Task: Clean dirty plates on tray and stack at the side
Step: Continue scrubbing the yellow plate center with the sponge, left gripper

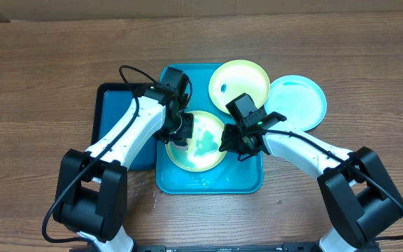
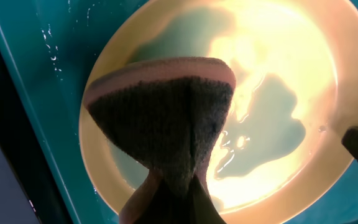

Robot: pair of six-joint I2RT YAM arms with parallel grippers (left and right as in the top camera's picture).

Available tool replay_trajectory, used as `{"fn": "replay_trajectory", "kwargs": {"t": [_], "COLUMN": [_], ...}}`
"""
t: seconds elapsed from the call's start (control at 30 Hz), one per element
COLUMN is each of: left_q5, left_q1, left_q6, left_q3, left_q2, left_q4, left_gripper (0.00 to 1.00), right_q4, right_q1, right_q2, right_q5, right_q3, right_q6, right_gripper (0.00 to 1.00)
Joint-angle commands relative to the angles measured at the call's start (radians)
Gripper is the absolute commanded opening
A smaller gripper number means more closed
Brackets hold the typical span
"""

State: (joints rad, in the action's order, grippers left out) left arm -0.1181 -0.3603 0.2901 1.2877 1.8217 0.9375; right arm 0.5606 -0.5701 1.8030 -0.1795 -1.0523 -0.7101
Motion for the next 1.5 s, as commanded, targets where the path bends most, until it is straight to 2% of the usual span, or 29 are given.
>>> {"fn": "replay_trajectory", "kwargs": {"t": [0.0, 0.17, 0.3, 0.53, 0.6, 0.83, 1.0, 1.17, 1.4, 1.47], "left_q5": [0.017, 0.005, -0.009, -0.016, -0.056, -0.369, -0.438, -0.406, -0.109, -0.076], "left_q1": [-0.007, -0.007, -0.008, -0.007, -0.009, 0.002, 0.011, 0.01, 0.01, 0.01], "left_q6": [0.021, 0.021, 0.025, 0.051, 0.039, -0.051, -0.051, -0.077, -0.021, -0.014], "left_q3": [0.005, 0.005, 0.005, 0.005, 0.005, 0.018, 0.087, 0.174, 0.177, 0.164], "left_q2": [0.009, 0.059, 0.099, 0.165, 0.188, 0.206, 0.204, 0.203, 0.203, 0.203], "left_q4": [-0.003, -0.011, -0.025, -0.04, -0.054, -0.134, -0.096, 0.039, 0.145, 0.146], "left_gripper": [0.04, 0.04, 0.05, 0.04, 0.04, 0.04, 0.04, 0.04, 0.04, 0.04], "right_q4": [-0.009, -0.009, -0.009, -0.008, -0.008, -0.009, -0.007, -0.007, -0.007, -0.007], "right_q1": [-0.002, -0.002, -0.002, -0.002, -0.002, -0.002, -0.002, -0.002, -0.002, -0.002], "right_q2": [0.007, 0.007, 0.007, 0.007, 0.007, 0.007, 0.007, 0.007, 0.007, 0.007], "right_q5": [0.001, 0.001, 0.001, 0.002, 0.002, 0.002, 0.002, 0.001, 0.001, 0.001], "right_q3": [0.005, 0.005, 0.005, 0.005, 0.005, 0.005, 0.005, 0.005, 0.005, 0.005], "right_q6": [-0.001, -0.001, -0.001, -0.001, -0.001, -0.001, -0.001, -0.001, -0.001, -0.001], "right_gripper": [0.04, 0.04, 0.08, 0.07, 0.07, 0.06, 0.06, 0.05, 0.06, 0.06]}}
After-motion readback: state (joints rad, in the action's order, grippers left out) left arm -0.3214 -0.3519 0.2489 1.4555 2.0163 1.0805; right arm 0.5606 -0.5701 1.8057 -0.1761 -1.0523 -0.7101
